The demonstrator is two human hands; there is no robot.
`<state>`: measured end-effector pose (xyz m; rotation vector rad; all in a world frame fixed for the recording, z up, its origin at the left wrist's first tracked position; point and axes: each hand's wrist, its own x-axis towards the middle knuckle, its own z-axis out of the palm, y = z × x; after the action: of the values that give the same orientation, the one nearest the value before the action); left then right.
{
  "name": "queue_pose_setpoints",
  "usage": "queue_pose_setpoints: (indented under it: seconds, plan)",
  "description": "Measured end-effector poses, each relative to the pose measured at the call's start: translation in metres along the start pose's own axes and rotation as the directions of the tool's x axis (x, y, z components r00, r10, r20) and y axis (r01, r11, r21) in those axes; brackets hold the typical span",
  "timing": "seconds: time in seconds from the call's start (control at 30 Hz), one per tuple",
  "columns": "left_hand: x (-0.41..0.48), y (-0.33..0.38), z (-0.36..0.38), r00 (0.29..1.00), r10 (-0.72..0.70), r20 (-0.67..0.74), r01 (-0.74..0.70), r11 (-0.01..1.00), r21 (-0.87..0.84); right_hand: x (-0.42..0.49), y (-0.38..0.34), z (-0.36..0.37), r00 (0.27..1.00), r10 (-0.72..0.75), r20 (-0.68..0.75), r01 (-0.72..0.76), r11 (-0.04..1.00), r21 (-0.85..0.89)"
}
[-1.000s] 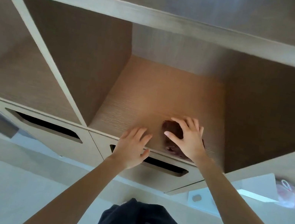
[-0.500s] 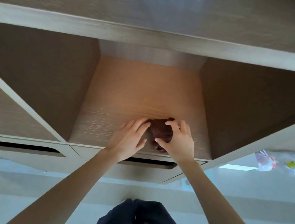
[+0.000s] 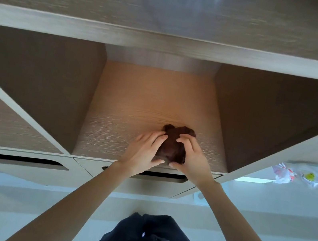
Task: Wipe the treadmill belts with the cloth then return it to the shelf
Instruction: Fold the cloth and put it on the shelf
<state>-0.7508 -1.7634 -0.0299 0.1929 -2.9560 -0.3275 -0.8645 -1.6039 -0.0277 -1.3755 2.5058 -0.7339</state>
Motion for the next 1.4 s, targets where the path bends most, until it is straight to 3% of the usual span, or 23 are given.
queue_pose_setpoints:
  seconds: [0.13, 0.33, 0.5, 0.67, 0.8, 0.93, 1.07, 1.17, 1.23, 1.3, 1.37, 1.4]
  plan:
    - [0.005, 0.004, 0.001, 0.996, -0.026, -0.085, 0.023, 0.999, -0.037, 0.007, -0.001, -0.012, 0.999, -0.046, -0.023, 0.046, 0.999, 0.0]
    - [0.006, -0.001, -0.005, 0.974, 0.066, -0.218, -0.073, 0.997, -0.022, 0.01, 0.002, -0.037, 0.985, -0.155, -0.076, 0.164, 0.979, 0.123]
    - [0.003, -0.001, -0.016, 0.974, 0.031, -0.224, -0.058, 0.992, -0.115, 0.015, -0.001, -0.044, 0.991, -0.1, -0.086, 0.12, 0.958, 0.26]
    - [0.004, -0.006, -0.032, 0.988, -0.104, -0.116, 0.054, 0.928, -0.369, 0.022, -0.001, -0.057, 0.997, 0.06, 0.052, -0.078, 0.879, 0.471]
    - [0.008, -0.011, -0.043, 0.987, -0.157, -0.033, 0.122, 0.866, -0.485, 0.03, 0.0, -0.069, 0.954, 0.053, 0.294, -0.182, 0.883, 0.432]
    - [0.016, -0.019, -0.052, 0.989, -0.077, 0.125, 0.132, 0.84, -0.527, 0.041, 0.001, -0.078, 0.935, -0.021, 0.355, -0.103, 0.94, 0.325]
    - [0.027, -0.026, -0.065, 0.949, -0.008, 0.315, 0.202, 0.784, -0.586, 0.049, 0.003, -0.092, 0.932, -0.045, 0.359, -0.082, 0.94, 0.331]
    - [0.036, -0.031, -0.069, 0.917, 0.005, 0.399, 0.232, 0.807, -0.543, 0.053, 0.006, -0.091, 0.916, -0.068, 0.396, -0.047, 0.96, 0.275]
    - [0.041, -0.031, -0.071, 0.948, -0.006, 0.317, 0.17, 0.853, -0.493, 0.056, 0.009, -0.088, 0.935, -0.059, 0.35, 0.008, 0.989, 0.145]
    - [0.044, -0.029, -0.072, 0.999, -0.006, 0.034, 0.018, 0.933, -0.36, 0.058, 0.007, -0.082, 0.989, -0.097, 0.11, 0.103, 0.994, -0.049]
    - [0.044, -0.028, -0.07, 0.968, 0.078, -0.238, -0.105, 0.989, -0.103, 0.058, 0.007, -0.075, 0.952, -0.25, -0.175, 0.208, 0.952, -0.225]
    - [0.043, -0.026, -0.067, 0.949, 0.116, -0.293, -0.125, 0.992, -0.014, 0.057, 0.006, -0.071, 0.919, -0.311, -0.24, 0.236, 0.926, -0.295]
